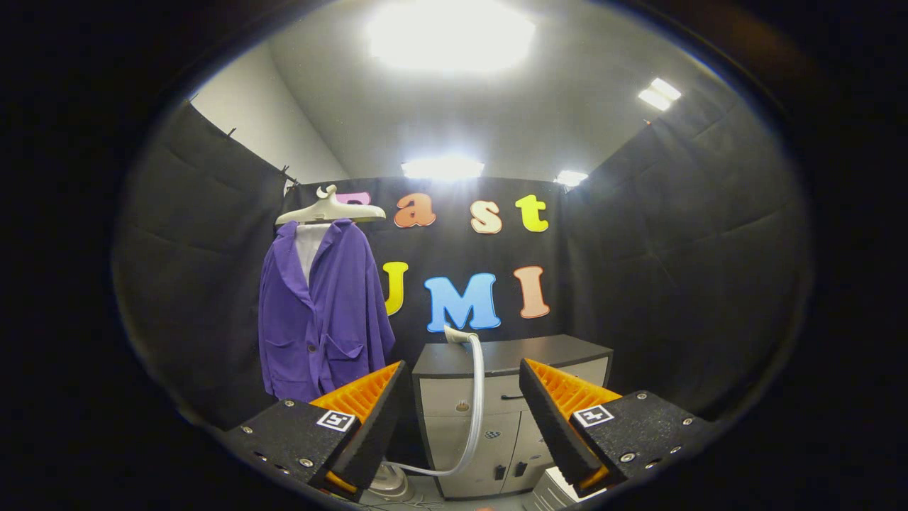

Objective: Iron the clothes twice with a garment steamer, once on the left side and once on the right side.

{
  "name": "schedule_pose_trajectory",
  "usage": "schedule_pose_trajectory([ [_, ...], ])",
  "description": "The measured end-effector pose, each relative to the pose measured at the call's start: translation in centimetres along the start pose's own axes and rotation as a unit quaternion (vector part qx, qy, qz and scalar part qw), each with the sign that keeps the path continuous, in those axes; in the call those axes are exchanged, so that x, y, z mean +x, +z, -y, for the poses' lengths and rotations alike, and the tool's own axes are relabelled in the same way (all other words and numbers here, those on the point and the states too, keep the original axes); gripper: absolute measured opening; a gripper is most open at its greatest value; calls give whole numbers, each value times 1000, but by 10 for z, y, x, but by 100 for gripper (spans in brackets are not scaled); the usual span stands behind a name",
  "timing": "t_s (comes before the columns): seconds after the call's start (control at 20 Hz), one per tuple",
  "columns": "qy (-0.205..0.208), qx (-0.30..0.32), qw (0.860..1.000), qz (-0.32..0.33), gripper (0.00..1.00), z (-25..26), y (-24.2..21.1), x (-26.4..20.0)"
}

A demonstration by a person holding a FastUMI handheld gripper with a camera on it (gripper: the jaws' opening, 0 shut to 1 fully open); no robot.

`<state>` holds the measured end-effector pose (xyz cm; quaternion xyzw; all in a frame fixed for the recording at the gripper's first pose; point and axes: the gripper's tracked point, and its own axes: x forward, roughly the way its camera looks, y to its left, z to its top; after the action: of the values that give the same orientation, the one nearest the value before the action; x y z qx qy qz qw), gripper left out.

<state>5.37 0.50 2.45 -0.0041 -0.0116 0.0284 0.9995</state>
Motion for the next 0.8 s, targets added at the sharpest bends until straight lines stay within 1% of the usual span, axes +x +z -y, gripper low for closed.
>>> schedule_pose_trajectory([
  [0.1, 11, 3, 1000, 1, 95, 1, 4, 21],
  [0.4, 22, 13, 1000, 12, 95, 23, 24, 96],
  [0.8, 47, 38, 998, -10, 95, 49, 41, 198],
])
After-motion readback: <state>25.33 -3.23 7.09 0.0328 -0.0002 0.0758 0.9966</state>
